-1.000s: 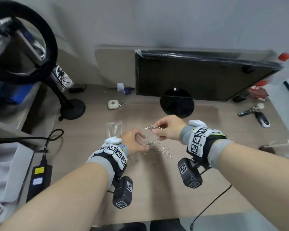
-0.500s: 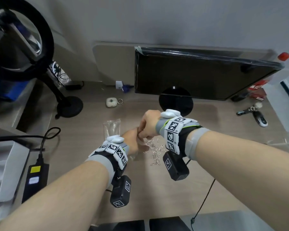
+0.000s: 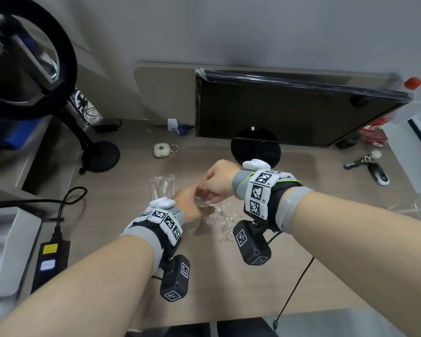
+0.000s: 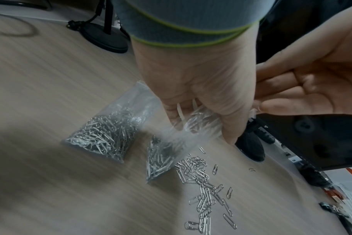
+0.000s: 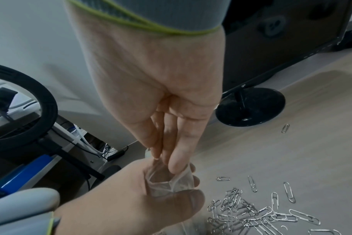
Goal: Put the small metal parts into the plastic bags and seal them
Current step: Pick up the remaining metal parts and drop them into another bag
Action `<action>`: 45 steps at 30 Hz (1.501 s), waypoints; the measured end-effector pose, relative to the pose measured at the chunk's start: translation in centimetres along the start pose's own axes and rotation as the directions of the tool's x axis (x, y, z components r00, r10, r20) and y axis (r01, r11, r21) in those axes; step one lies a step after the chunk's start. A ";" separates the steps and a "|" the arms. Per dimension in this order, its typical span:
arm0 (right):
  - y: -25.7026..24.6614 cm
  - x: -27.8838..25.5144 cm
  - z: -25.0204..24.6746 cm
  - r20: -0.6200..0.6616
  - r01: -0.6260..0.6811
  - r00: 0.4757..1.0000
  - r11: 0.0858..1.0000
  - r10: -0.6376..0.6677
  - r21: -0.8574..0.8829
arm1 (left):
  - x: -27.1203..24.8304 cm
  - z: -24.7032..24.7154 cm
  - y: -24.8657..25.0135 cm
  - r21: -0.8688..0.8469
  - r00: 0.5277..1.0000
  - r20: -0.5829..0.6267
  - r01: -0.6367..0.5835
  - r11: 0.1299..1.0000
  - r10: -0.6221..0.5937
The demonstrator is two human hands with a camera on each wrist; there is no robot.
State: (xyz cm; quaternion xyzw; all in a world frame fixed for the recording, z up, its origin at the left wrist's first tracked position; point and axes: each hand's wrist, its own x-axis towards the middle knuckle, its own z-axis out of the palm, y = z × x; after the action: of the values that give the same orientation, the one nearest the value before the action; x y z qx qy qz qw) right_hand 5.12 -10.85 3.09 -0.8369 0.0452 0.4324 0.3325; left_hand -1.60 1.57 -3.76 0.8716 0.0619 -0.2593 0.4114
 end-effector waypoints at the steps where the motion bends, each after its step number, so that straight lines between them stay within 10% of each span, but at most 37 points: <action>1: 0.2 0.2 0.5 0.015 0.010 1.000 0.998 -0.011 0.054 | 0.0 0.1 -0.5 -0.012 1.000 0.007 0.015 1.000 -0.015; 6: 3.6 0.8 0.5 -0.185 0.036 0.982 0.996 -0.022 0.076 | -1.3 1.1 -3.1 -0.061 0.999 -0.022 0.048 0.997 -0.049; 12: 10.2 -1.8 -3.7 -0.468 -0.292 0.852 0.955 0.233 -0.058 | -2.2 -0.5 -1.5 -0.173 0.986 -0.096 0.121 0.977 -0.139; 21: 9.7 -1.2 0.0 -0.680 -0.295 0.720 0.948 0.136 -0.122 | -2.0 -2.7 0.4 -0.250 0.988 -0.117 0.073 0.965 -0.105; 28: 9.0 -0.7 6.7 -0.245 -0.015 0.963 0.882 -0.115 -0.472 | -2.9 -2.4 -0.6 -0.357 0.971 -0.025 0.214 0.909 -0.238; 32: 8.2 -1.4 8.2 -0.167 0.193 0.949 0.912 -0.267 -0.361 | -3.1 -2.0 -1.9 -0.425 0.959 0.033 0.270 0.864 -0.283; 38: 8.8 -0.4 5.8 -0.312 0.154 0.905 0.909 -0.287 -0.388 | -3.0 -2.1 -2.7 -0.399 0.924 0.011 0.355 0.846 -0.382; 45: 9.1 1.0 7.0 0.054 0.196 0.975 0.706 -0.218 -0.680 | -3.2 -2.9 -2.2 -0.227 0.914 0.046 0.402 0.887 -0.402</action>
State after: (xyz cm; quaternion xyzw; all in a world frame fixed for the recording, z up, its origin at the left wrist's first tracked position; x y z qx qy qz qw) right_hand -2.45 -13.51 -5.18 -0.9063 -0.2053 0.3663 0.0481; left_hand -3.88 5.53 -2.06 0.7863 0.2712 -0.3287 0.4475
